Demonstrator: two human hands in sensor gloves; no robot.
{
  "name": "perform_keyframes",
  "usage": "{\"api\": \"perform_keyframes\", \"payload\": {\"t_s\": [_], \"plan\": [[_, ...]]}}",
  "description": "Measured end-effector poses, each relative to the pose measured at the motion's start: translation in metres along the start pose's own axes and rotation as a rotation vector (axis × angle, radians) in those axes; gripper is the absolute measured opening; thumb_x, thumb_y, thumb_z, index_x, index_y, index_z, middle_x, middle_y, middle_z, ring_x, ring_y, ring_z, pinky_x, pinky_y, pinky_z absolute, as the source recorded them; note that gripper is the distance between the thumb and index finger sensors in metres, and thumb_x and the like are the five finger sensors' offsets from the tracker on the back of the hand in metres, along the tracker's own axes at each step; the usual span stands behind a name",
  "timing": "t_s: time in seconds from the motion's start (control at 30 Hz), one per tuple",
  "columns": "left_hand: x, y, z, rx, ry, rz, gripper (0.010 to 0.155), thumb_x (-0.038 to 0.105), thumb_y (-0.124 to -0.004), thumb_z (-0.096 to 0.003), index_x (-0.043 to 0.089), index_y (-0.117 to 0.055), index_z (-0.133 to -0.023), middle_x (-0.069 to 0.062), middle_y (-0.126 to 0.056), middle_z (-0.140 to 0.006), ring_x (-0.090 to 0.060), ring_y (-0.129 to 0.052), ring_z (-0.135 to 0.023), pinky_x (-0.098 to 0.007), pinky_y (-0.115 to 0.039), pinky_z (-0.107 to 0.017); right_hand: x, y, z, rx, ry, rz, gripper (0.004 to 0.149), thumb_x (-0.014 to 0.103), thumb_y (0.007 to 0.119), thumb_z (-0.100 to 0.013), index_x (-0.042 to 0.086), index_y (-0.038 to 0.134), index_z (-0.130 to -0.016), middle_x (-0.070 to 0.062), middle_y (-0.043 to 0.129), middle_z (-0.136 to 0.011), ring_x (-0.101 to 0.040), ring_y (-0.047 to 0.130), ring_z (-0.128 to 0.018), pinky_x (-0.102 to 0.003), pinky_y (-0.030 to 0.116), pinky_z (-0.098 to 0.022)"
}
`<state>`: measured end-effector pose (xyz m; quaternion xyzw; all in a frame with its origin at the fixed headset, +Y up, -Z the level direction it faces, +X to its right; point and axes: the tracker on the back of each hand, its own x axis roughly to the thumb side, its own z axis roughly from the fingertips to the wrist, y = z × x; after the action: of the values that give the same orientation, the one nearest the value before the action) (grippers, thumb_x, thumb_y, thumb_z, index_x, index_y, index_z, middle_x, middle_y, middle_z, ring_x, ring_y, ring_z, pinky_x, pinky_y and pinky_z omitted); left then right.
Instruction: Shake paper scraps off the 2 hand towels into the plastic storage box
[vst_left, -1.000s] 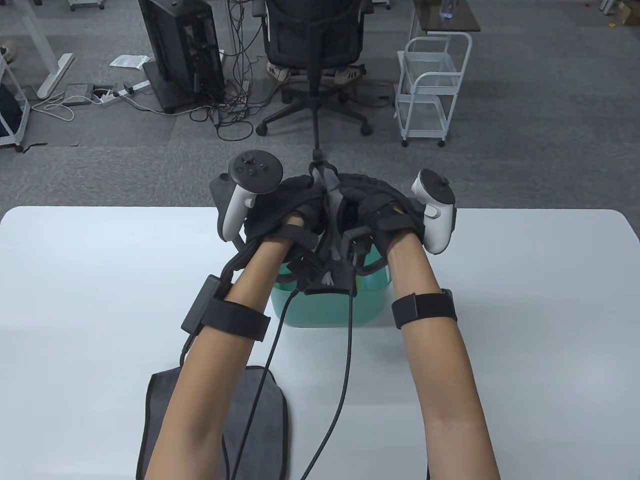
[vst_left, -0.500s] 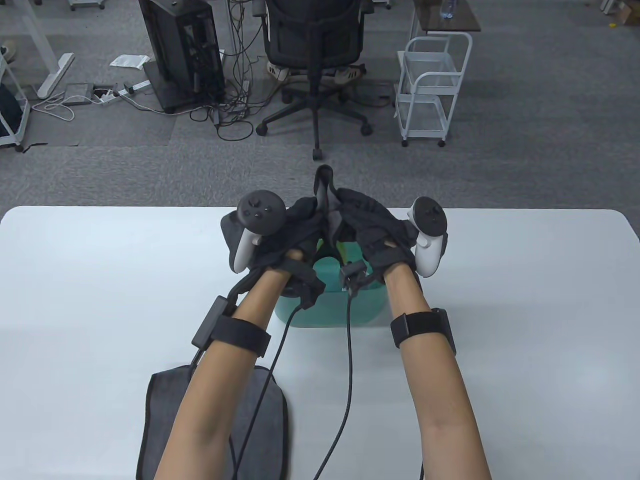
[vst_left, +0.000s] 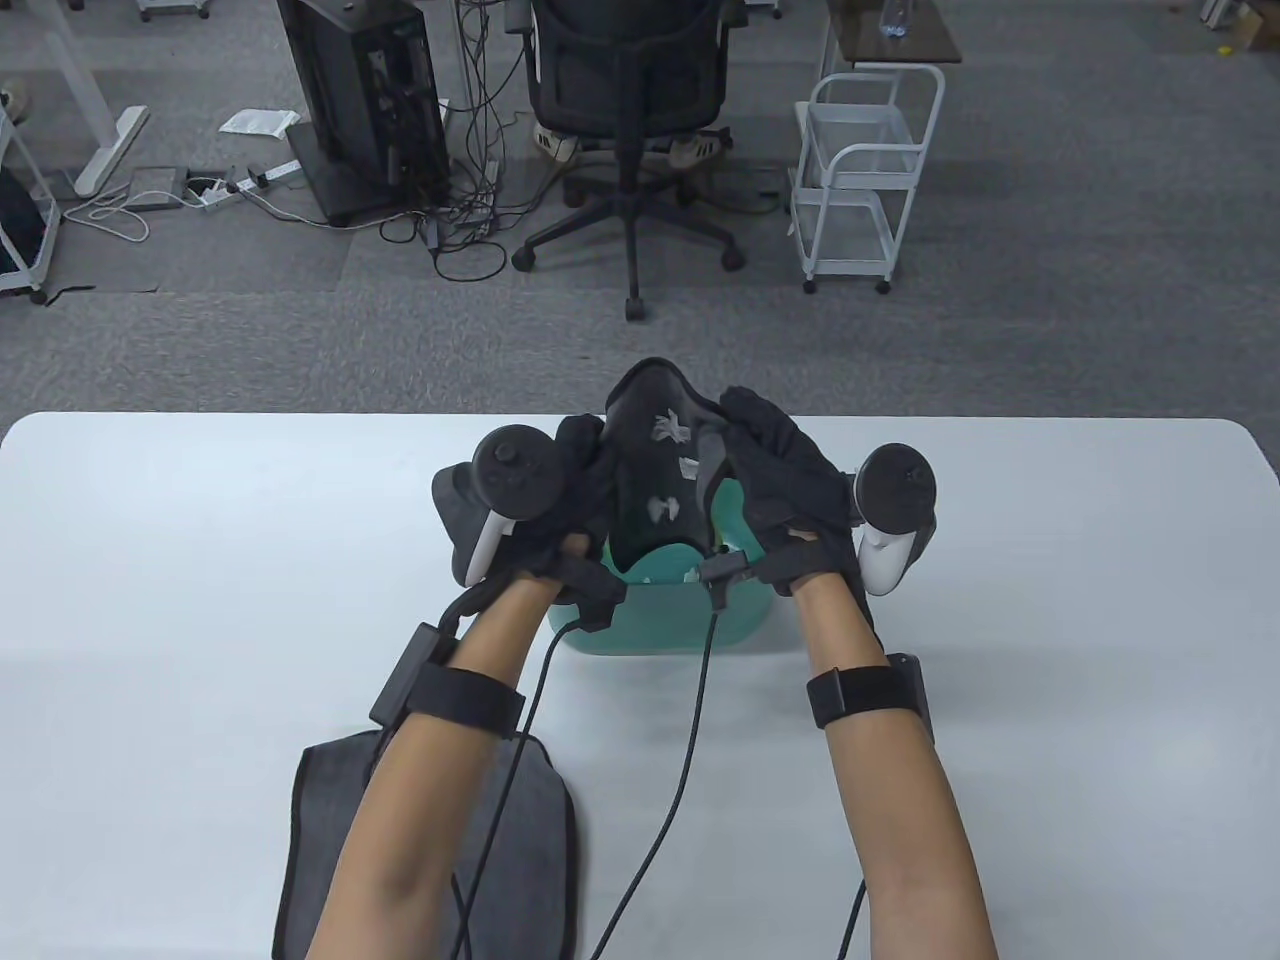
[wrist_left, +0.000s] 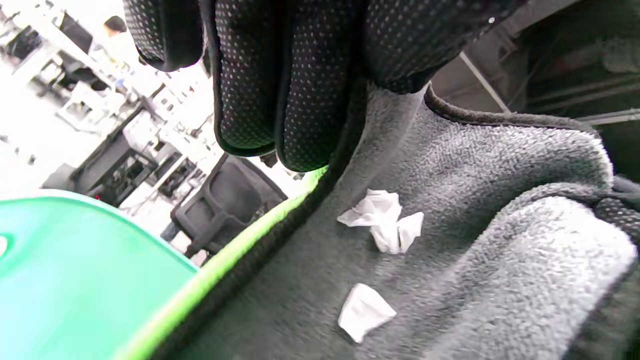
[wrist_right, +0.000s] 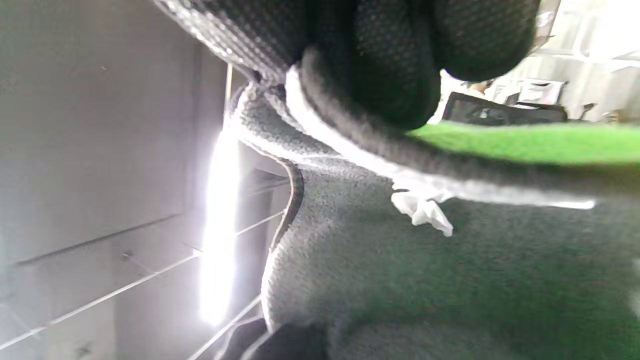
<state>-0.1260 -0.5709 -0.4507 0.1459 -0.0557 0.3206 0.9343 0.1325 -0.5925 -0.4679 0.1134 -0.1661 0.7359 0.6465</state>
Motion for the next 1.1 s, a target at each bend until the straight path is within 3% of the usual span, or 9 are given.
{"api": "perform_keyframes", "payload": {"t_s": [0.33,0.43,0.5,0.6,0.73,0.83,0.93,1.0,1.1], "plan": [[-0.01,-0.016,0.011,0.039,0.02,-0.176,0.044,0.039,-0.075,-0.0516,0.014,-0.068,-0.087,0.003,-0.097,-0.069,-0.027,-0.104,-0.073,-0.053,-0.073,-0.068,-0.009,-0.002,0.009,0.006,0.044,0.239,0.038,0.024,0.082,-0.056,0.014,0.075,-0.092,-0.009,0.094,-0.078,-0.033,0.095,-0.062,-0.054,0.075,-0.053],[-0.012,-0.018,0.008,0.004,0.052,-0.061,0.044,0.036,-0.077,-0.0512,0.011,-0.069,-0.087,-0.002,-0.097,-0.068,-0.032,-0.102,-0.073,-0.055,-0.071,-0.068,-0.008,0.0,0.008,-0.04,0.042,0.046,0.038,0.019,0.083,-0.055,0.01,0.077,-0.091,-0.015,0.094,-0.076,-0.038,0.094,-0.06,-0.058,0.073,-0.052],[-0.011,-0.01,0.012,0.059,0.041,-0.126,0.044,0.038,-0.075,-0.0518,0.013,-0.068,-0.087,0.001,-0.096,-0.069,-0.029,-0.103,-0.073,-0.053,-0.073,-0.068,-0.007,-0.008,0.011,0.011,0.067,0.222,0.038,0.023,0.081,-0.056,0.013,0.074,-0.092,-0.01,0.094,-0.078,-0.034,0.095,-0.063,-0.055,0.075,-0.054],[-0.003,0.004,0.015,0.11,-0.01,-0.059,0.044,0.039,-0.072,-0.0549,0.015,-0.062,-0.09,0.003,-0.092,-0.075,-0.027,-0.098,-0.081,-0.052,-0.068,-0.073,0.002,-0.02,0.013,-0.154,0.018,-0.147,0.038,0.021,0.083,-0.055,0.011,0.076,-0.091,-0.014,0.094,-0.076,-0.037,0.094,-0.06,-0.057,0.074,-0.053],[-0.008,-0.006,0.014,-0.016,0.053,-0.218,0.045,0.039,-0.073,-0.0519,0.013,-0.066,-0.087,0.002,-0.095,-0.07,-0.028,-0.102,-0.074,-0.053,-0.071,-0.069,-0.007,-0.022,0.014,-0.02,0.099,0.202,0.038,0.024,0.081,-0.057,0.014,0.075,-0.092,-0.009,0.094,-0.078,-0.033,0.096,-0.062,-0.054,0.076,-0.053],[-0.005,0.001,0.019,0.113,-0.001,-0.082,0.045,0.038,-0.072,-0.0544,0.012,-0.062,-0.09,0.001,-0.092,-0.075,-0.029,-0.098,-0.08,-0.053,-0.067,-0.073,0.002,-0.026,0.013,-0.141,0.014,-0.086,0.038,0.02,0.083,-0.055,0.01,0.077,-0.091,-0.015,0.095,-0.076,-0.037,0.095,-0.06,-0.057,0.074,-0.053],[-0.012,-0.002,0.017,0.036,0.048,-0.238,0.045,0.038,-0.073,-0.0521,0.013,-0.066,-0.088,0.001,-0.095,-0.072,-0.029,-0.102,-0.075,-0.053,-0.072,-0.069,0.0,-0.028,0.013,-0.006,0.059,0.206,0.038,0.022,0.082,-0.057,0.013,0.075,-0.092,-0.011,0.093,-0.079,-0.035,0.095,-0.064,-0.055,0.075,-0.055],[-0.014,0.003,0.016,0.128,0.036,-0.171,0.044,0.039,-0.071,-0.0541,0.014,-0.063,-0.09,0.003,-0.093,-0.075,-0.027,-0.099,-0.079,-0.052,-0.07,-0.071,0.001,-0.03,0.016,-0.144,0.01,0.087,0.037,0.023,0.082,-0.055,0.013,0.076,-0.091,-0.011,0.095,-0.077,-0.034,0.096,-0.061,-0.054,0.077,-0.054],[-0.013,-0.006,0.024,0.086,0.033,-0.256,0.045,0.037,-0.072,-0.053,0.012,-0.062,-0.09,-0.001,-0.092,-0.076,-0.033,-0.096,-0.081,-0.056,-0.067,-0.07,-0.006,-0.026,0.013,0.102,0.095,0.25,0.037,0.021,0.082,-0.057,0.012,0.075,-0.092,-0.012,0.093,-0.08,-0.035,0.095,-0.065,-0.056,0.075,-0.057]]}}
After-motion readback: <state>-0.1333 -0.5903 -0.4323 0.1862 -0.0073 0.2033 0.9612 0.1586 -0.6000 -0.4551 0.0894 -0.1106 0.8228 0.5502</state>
